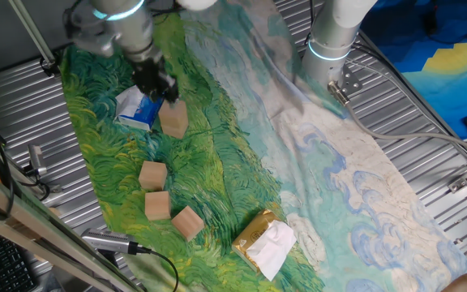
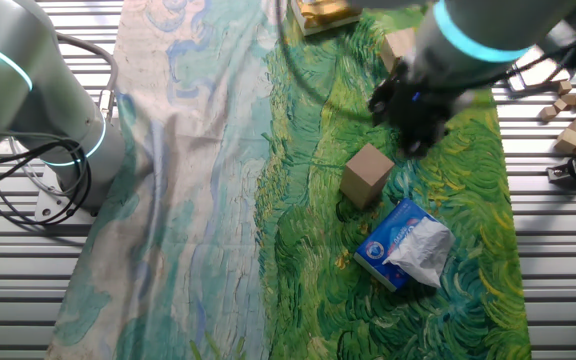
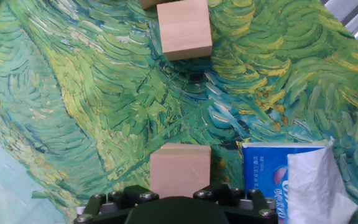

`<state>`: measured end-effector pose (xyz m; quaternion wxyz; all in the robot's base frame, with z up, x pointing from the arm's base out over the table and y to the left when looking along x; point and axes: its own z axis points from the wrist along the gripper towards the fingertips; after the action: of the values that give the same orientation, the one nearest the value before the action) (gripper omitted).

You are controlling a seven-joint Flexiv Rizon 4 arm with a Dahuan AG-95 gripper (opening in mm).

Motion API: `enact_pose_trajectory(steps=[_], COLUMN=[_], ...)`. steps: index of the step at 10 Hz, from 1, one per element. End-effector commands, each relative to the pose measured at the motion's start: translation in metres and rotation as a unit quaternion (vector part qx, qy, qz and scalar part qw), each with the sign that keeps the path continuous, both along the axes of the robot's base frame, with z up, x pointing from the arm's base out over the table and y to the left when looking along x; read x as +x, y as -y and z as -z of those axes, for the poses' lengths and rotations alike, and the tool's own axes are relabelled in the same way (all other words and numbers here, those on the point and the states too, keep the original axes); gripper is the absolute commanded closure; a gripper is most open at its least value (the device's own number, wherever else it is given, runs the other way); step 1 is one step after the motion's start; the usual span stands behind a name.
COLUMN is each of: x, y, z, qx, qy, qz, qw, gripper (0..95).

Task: Stack the blocks in a vertical line of five

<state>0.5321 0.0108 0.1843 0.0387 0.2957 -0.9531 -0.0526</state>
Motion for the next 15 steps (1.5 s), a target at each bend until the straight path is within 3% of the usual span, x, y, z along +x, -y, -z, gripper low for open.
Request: enact_pose_trajectory(steps=[1,2,5,7,9,11,13,15], x=[0.006,0.006,0.011,0.025,0.034,0.034,0.034,0.034], y=[-0.049,-0.066,-0.099,-0.121,-0.129,-0.129,-0.129,-0.129], z=[0.010,0.014,0.019,0.014,0.009,0.009,0.009,0.009], qx=[-0.016,-0.017,-0.026,-0.044,-0.052,-0.061,-0.086,-0.084], qy=[0.005,0.004,0.008,0.009,0.006,0.012,0.025,0.045], qz=[0.019,0.034,0.036,0.024,0.019,-0.003,-0.065,-0.118], qw=[0.9997,0.9992,0.9990,0.9987,0.9985,0.9980,0.9938,0.9885], gripper=[76.0,57.0,57.0,57.0,57.0,57.0,57.0,57.0])
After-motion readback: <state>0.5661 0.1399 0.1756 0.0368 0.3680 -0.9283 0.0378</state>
